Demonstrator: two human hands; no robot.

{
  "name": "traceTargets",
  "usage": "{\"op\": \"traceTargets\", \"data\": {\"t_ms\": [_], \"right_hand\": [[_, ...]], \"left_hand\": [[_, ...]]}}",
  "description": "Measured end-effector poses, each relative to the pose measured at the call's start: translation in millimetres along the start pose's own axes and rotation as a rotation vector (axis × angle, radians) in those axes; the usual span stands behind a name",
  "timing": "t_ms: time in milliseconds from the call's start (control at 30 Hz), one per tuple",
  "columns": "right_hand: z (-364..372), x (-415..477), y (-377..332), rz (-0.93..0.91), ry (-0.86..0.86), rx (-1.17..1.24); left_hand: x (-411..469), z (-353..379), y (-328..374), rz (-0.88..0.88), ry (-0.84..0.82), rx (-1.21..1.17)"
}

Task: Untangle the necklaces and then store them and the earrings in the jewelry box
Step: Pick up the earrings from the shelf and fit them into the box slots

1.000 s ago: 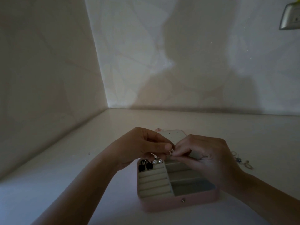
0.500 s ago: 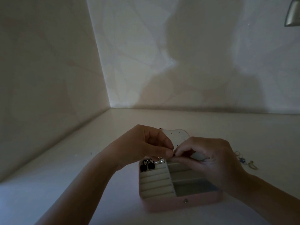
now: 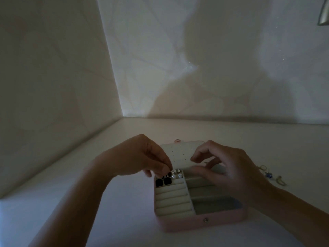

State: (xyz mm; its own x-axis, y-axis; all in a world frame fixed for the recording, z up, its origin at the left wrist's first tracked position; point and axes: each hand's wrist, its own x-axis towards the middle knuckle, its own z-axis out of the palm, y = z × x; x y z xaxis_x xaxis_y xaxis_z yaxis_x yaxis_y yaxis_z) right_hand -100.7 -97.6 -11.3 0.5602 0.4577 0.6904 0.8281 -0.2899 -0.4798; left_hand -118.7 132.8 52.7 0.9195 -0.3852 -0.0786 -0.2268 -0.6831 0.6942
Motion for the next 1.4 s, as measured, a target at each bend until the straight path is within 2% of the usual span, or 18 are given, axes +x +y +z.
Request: {"op": "traceTargets", "data": {"t_ms": [133,467,967,1400], "right_hand": [[-1.2,2.3,11.4,0.100,0.009,-0.091],[-5.7,4.0,26.7,0.367,-0.013,-0.211],[-6.7,4.2,24.3,0.347,-0.085,-0.252],[-7.0,3.9,23.8,0.357,-0.105,-0.271]], "left_hand": [[-1.1,-1.7,-6.7,-0.070,-0.074,0.040],[16.9,20.4,-2.6,-0.041,0.070,0.014],[24.8,28.8,-8.2,-0.040,-0.001,0.031],[27.5,29.3,-5.1,0.006,0.002,0.068]]}}
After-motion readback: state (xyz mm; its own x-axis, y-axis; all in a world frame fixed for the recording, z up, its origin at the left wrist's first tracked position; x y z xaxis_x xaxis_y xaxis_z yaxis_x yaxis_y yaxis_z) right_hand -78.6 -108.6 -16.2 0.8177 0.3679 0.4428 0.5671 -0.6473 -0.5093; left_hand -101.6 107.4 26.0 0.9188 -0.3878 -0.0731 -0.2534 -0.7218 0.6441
